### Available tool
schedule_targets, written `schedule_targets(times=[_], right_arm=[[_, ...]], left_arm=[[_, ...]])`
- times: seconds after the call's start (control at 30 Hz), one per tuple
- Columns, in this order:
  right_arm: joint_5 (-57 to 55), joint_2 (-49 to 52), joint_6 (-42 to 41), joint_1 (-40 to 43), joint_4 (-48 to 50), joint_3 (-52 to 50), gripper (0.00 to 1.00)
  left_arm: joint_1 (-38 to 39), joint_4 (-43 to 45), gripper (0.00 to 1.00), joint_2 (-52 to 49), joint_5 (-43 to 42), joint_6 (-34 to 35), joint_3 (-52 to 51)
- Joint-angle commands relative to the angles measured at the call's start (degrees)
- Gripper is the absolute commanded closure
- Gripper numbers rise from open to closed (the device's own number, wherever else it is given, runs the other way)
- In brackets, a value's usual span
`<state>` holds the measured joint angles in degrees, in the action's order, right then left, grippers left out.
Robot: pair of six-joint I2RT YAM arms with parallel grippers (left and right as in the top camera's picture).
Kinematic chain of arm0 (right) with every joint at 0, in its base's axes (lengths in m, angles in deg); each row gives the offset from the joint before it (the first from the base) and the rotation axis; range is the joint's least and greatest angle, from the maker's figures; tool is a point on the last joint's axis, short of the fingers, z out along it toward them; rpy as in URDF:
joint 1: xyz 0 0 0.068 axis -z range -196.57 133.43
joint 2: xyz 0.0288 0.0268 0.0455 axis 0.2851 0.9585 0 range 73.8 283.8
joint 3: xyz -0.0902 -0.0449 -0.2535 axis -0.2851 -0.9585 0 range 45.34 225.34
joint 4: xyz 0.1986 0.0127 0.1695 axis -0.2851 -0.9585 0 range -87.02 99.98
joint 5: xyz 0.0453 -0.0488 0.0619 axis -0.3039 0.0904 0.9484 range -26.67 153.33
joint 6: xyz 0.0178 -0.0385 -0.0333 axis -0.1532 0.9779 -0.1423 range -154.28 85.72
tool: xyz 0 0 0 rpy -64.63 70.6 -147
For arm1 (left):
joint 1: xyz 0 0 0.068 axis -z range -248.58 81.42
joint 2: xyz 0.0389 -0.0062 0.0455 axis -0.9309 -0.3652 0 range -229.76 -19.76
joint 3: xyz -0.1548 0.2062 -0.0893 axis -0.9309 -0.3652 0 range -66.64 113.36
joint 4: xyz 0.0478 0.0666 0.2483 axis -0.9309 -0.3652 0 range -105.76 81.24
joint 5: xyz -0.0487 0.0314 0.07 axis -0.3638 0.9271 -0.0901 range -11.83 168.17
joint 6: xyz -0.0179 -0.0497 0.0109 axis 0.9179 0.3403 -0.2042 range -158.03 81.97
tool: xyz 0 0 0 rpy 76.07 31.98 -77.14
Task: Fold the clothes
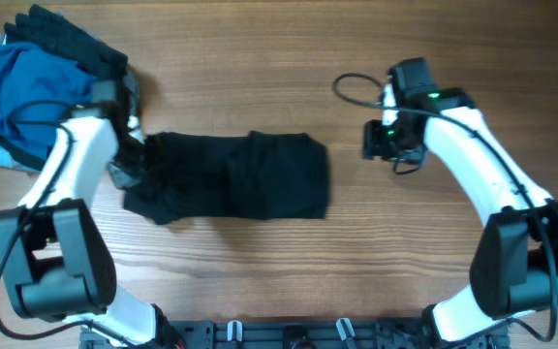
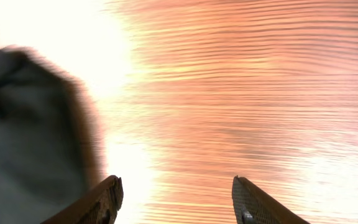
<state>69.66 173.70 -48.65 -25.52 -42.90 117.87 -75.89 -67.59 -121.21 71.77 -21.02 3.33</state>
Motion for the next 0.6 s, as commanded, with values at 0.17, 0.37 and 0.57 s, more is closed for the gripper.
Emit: schedule_targets(times=[0.17, 0.37, 0.57], right_arm=[[-1.46, -1.99, 2.32, 6.36, -2.64, 0.96, 0.38], [-1.44, -1.99, 2.32, 6.34, -2.93, 0.96, 0.38], [-1.44, -1.99, 2.36, 6.34, -3.17, 0.96, 0.38]], left_arm=[[4.59, -11.87, 0.96, 0.63, -13.77, 0.11, 17.09], [20.17, -3.80, 0.94, 0.35, -16.79, 3.17, 17.90], [34.75, -0.48, 0.80, -2.45, -7.10, 3.13, 17.90]])
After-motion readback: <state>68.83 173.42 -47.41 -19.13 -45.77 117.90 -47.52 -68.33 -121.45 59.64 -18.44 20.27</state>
